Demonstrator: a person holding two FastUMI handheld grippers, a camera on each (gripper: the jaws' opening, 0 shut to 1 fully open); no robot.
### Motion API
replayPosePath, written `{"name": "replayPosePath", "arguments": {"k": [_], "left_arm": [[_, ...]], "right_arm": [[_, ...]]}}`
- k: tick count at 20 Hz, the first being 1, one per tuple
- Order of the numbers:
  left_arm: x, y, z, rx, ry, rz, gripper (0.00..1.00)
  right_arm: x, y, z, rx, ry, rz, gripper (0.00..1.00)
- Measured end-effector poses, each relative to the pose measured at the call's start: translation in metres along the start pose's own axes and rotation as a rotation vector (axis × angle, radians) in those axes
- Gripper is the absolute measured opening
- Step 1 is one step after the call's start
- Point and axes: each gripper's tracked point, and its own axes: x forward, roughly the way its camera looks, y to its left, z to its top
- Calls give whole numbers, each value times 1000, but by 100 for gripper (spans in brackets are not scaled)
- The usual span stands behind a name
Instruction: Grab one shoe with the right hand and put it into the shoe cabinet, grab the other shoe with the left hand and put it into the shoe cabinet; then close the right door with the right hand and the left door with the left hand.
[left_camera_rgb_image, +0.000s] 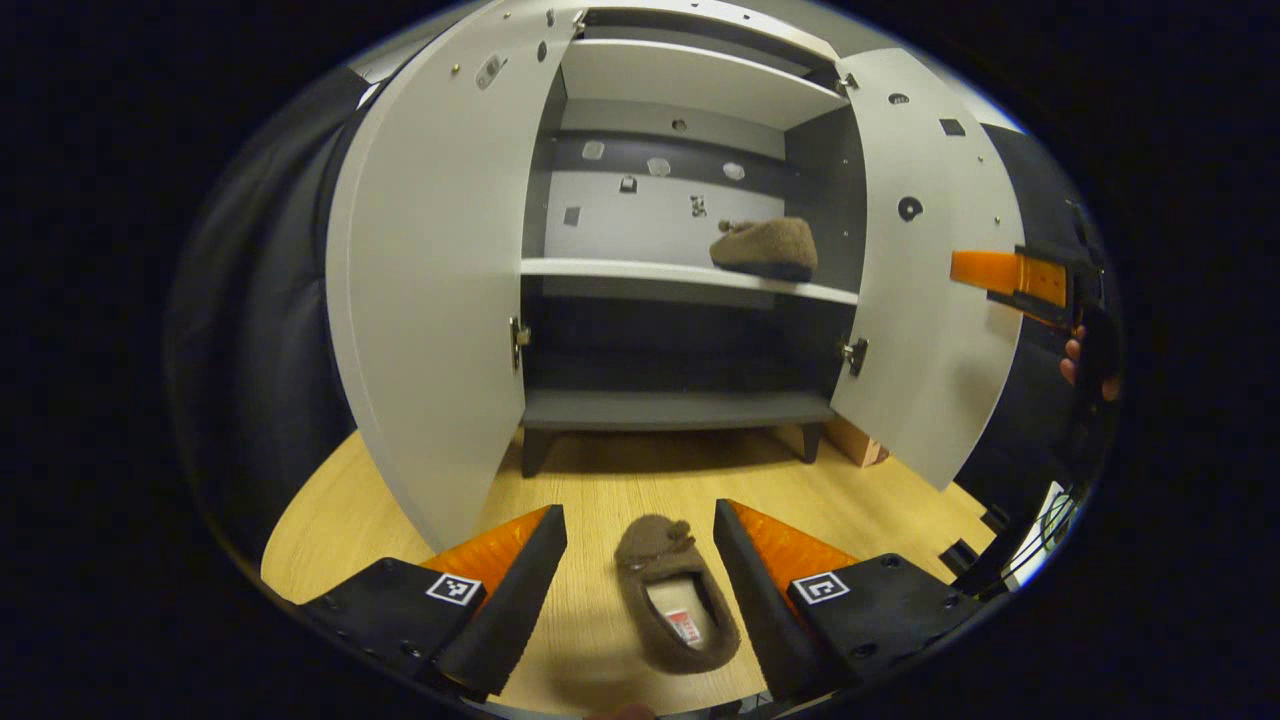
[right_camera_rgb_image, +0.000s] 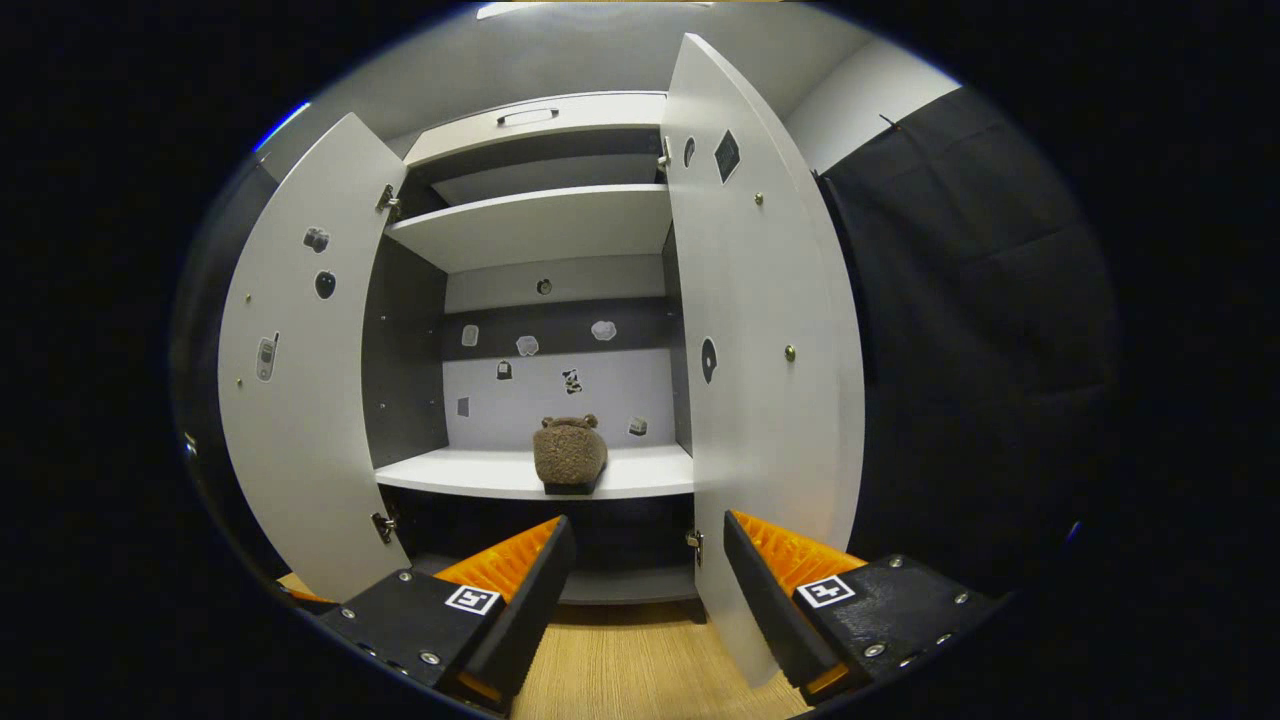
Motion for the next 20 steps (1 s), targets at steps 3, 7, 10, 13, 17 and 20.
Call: {"name": "replayPosePath", "arguments": {"k": [3, 7, 10, 13, 17, 20], "left_arm": [[20, -2, -47, -21, 101, -13, 99], [41, 7, -91, -13, 195, 16, 97], [57, 16, -109, 10, 238, 34, 100], [81, 21, -117, 13, 246, 37, 98], [112, 24, -118, -22, 222, 39, 98], [124, 25, -120, -47, 222, 39, 98]], "right_arm": [[-5, -2, -4, -26, -8, 21, 92], [-15, 2, -10, -36, -3, 53, 92], [-21, 6, -11, -79, -12, 59, 92], [-26, 9, -13, -93, -8, 60, 92], [-27, 9, -18, -98, 11, 55, 92], [-28, 10, -21, -107, 22, 54, 92]]}}
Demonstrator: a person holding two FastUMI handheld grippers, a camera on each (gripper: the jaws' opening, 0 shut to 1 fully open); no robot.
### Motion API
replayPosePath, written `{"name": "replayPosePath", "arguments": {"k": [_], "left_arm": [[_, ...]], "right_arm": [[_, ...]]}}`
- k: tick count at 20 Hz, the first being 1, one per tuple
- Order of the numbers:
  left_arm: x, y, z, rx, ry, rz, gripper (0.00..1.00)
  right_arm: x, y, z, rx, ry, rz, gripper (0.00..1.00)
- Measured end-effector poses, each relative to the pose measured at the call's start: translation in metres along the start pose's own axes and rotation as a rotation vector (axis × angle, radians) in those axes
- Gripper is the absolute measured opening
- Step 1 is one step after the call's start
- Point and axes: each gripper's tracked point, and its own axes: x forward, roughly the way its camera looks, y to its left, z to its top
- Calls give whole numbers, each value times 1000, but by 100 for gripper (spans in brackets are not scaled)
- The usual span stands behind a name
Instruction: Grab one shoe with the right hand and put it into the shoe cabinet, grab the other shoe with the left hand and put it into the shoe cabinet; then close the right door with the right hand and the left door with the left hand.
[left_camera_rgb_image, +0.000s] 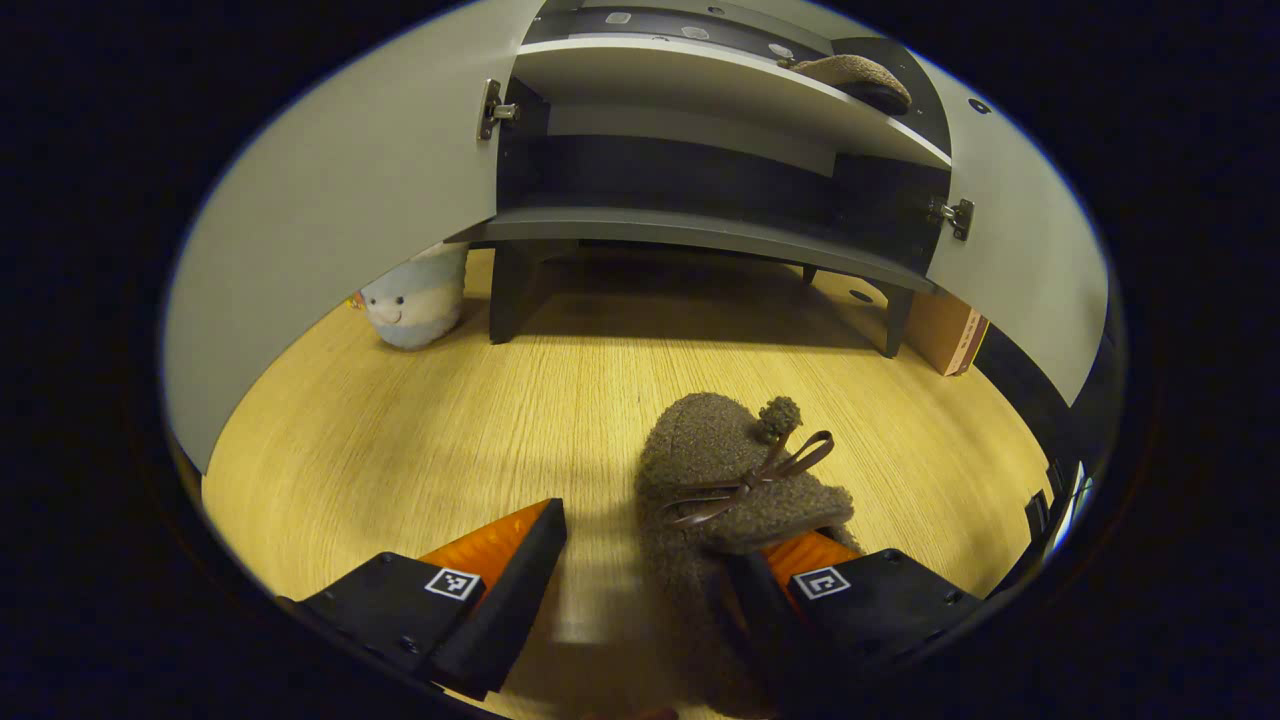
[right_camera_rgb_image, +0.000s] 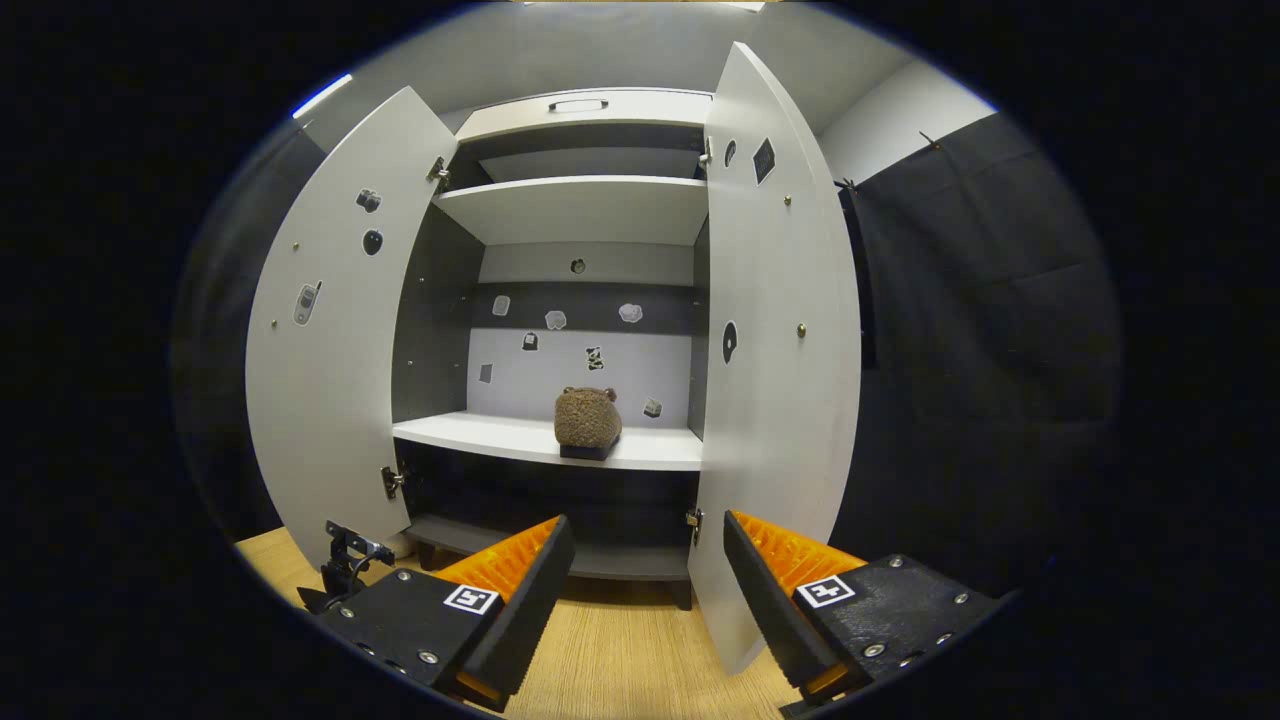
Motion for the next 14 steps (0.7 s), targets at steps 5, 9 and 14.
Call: {"name": "replayPosePath", "arguments": {"k": [5, 9, 14], "left_arm": [[1, 0, 1, -13, -21, -4, 97], [0, -7, 1, -31, -32, -24, 83], [1, -3, 7, -21, -58, 13, 27]], "right_arm": [[2, 2, -6, -4, 14, 7, 93], [4, 6, -8, 4, 15, 17, 93], [4, 6, -9, 9, 15, 18, 93]]}}
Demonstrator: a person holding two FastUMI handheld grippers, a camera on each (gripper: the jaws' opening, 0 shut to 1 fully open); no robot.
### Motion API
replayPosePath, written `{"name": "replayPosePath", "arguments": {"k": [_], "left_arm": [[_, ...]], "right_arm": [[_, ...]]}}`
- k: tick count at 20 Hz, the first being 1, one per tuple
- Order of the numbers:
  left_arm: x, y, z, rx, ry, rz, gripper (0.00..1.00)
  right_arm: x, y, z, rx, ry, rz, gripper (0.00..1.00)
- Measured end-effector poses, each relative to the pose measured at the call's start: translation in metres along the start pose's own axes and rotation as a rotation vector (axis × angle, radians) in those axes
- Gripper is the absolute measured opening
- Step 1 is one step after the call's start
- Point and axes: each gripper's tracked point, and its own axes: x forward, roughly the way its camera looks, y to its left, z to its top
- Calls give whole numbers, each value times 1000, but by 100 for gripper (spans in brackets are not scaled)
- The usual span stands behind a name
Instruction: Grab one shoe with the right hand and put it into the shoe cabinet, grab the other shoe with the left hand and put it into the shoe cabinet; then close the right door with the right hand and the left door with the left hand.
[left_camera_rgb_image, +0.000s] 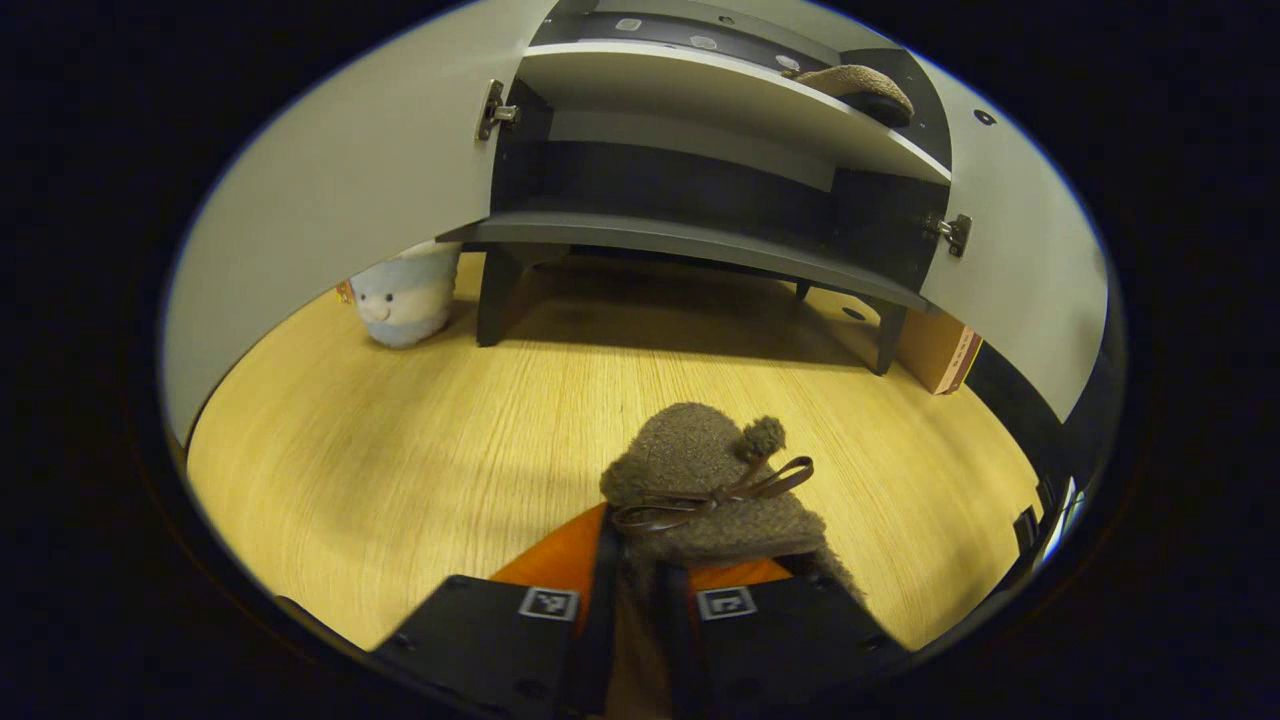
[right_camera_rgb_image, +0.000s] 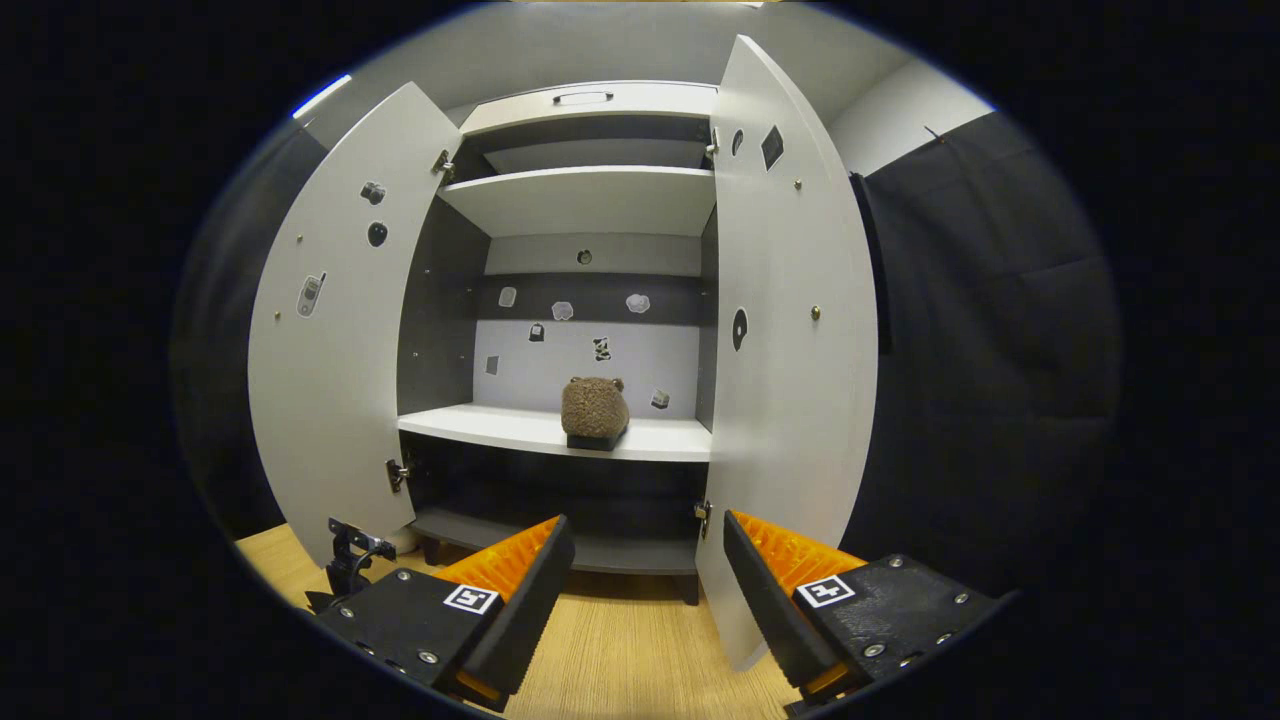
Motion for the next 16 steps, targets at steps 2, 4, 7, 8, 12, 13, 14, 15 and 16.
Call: {"name": "replayPosePath", "arguments": {"k": [2, 4, 7, 8, 12, 13, 14, 15, 16], "left_arm": [[-15, -9, 3, -20, 10, -27, 12], [-43, -17, 35, 22, -68, -36, 12], [-96, -32, 108, 57, -203, -16, 12], [-115, -38, 131, 48, -236, -7, 12], [-162, -55, 253, 18, -413, 2, 11], [-167, -57, 281, 3, -442, -6, 11], [-170, -59, 308, -16, -470, -13, 12], [-170, -59, 334, -29, -500, -12, 11], [-166, -57, 362, -33, -517, -1, 11]], "right_arm": [[0, 0, -1, 2, 2, 2, 93], [1, -1, -3, 2, 6, 0, 93], [2, -2, -2, 0, 2, -8, 93], [3, -3, 0, 1, -5, -12, 93], [4, -3, 0, 8, -8, -13, 93], [4, -3, 1, 11, -9, -14, 93], [3, -4, 1, 11, -12, -18, 93], [2, -5, 2, 11, -13, -22, 93], [1, -7, 3, 12, -14, -26, 93]]}}
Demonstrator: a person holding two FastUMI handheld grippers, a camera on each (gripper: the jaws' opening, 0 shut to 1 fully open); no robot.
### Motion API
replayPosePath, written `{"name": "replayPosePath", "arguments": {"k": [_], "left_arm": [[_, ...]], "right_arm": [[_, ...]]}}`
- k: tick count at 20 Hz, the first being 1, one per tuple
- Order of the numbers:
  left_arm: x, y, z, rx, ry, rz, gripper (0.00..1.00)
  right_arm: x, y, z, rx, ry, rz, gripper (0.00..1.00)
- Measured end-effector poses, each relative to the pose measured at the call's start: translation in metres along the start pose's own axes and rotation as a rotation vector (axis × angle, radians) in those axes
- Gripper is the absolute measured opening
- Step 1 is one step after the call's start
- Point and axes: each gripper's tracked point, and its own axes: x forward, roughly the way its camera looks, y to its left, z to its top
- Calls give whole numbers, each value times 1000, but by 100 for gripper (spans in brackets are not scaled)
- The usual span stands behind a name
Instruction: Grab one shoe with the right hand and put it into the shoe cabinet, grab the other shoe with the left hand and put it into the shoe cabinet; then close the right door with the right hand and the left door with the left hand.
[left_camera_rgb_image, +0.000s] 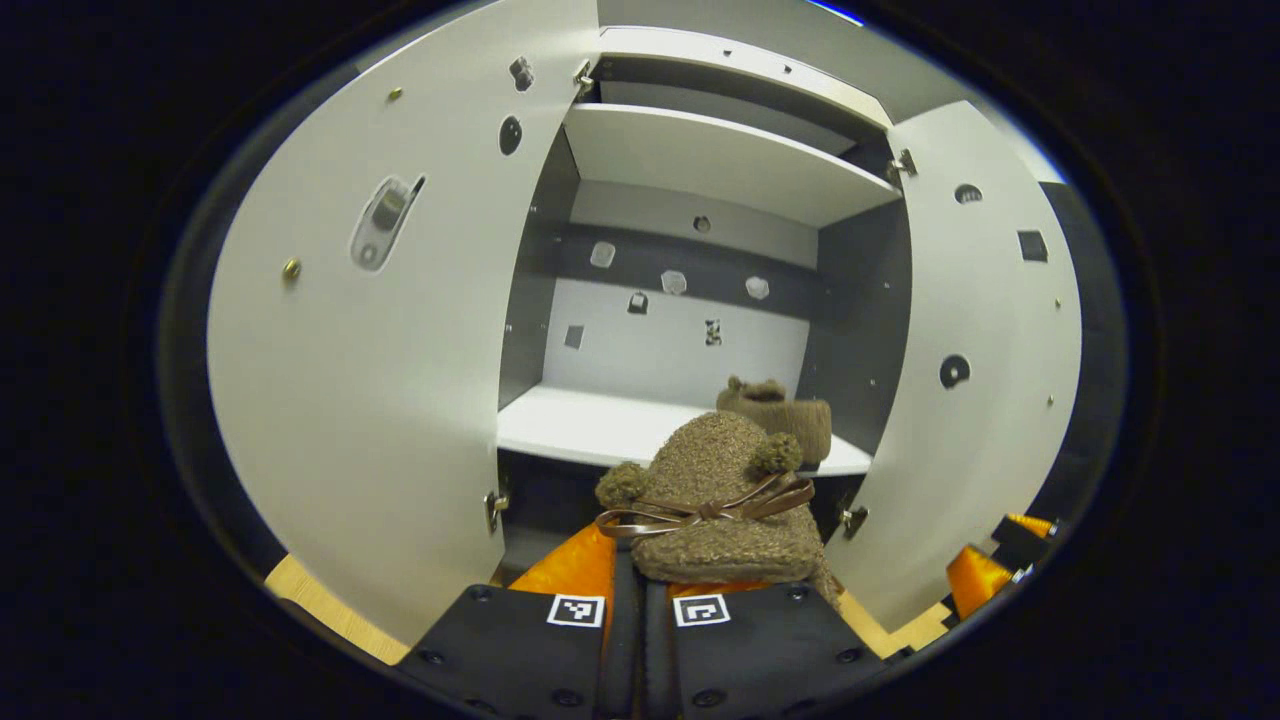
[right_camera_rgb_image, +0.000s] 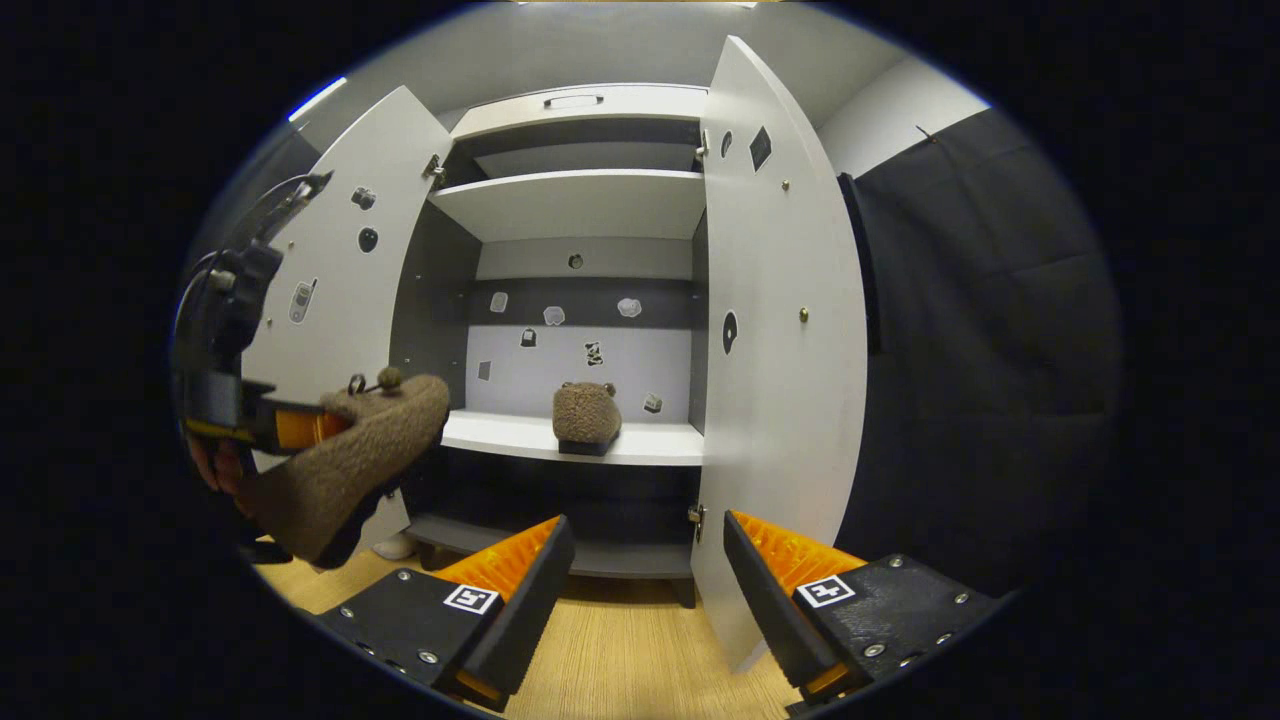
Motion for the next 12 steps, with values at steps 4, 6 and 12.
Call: {"name": "replayPosePath", "arguments": {"k": [4, 6, 12], "left_arm": [[100, 12, 38, -20, 13, 39, 11], [149, 19, 33, -42, 70, 59, 11], [254, 18, 6, -8, 245, 85, 11]], "right_arm": [[-5, -9, 6, 1, -10, -22, 93], [-6, -14, 8, 4, -14, -38, 92], [-9, -27, 11, 13, 2, -63, 93]]}}
